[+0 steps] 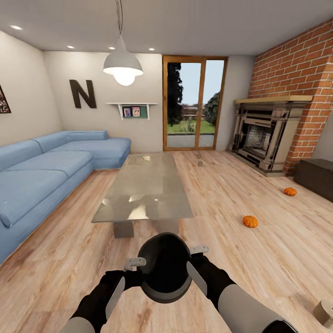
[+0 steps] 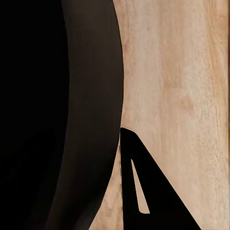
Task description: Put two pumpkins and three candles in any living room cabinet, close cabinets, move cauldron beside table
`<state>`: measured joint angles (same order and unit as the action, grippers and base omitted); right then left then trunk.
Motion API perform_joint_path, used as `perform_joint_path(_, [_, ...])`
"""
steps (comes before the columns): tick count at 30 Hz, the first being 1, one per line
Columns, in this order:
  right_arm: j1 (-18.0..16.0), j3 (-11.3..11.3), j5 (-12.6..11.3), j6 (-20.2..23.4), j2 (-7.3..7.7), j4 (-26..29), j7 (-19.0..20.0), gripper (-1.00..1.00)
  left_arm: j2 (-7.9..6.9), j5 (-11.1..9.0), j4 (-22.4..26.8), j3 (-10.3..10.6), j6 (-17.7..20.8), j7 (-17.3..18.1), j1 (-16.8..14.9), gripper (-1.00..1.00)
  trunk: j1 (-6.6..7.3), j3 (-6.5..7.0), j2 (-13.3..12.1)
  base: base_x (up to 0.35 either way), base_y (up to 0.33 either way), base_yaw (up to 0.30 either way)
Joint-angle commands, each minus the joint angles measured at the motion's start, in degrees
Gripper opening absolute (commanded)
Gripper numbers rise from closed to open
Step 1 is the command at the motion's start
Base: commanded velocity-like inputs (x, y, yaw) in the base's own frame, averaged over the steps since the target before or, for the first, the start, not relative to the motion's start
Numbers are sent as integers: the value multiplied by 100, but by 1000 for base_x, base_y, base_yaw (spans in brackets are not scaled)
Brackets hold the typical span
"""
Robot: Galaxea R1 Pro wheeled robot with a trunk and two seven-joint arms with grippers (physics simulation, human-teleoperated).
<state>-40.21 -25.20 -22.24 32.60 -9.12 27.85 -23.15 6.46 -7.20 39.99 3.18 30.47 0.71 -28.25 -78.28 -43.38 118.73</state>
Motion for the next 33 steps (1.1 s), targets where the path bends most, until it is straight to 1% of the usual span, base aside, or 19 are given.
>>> perform_joint_path(1, [-5, -108, -134, -45, -72, 195, 73, -100, 4, -265, 3, 7, 38, 34, -5, -100, -21, -21, 45, 0, 0, -229])
perform_joint_path(7, [-5, -109, -134, -45, -68, 195, 72, -100, 4, -265, 0, 7, 38, 34, -5, -100, -153, -123, 286, 0, 0, -106])
perform_joint_path(33, [-5, -112, -137, -52, -64, 195, 65, -100, 0, -265, 2, 7, 46, 43, -5, -100, -724, -589, 1328, 0, 0, -1])
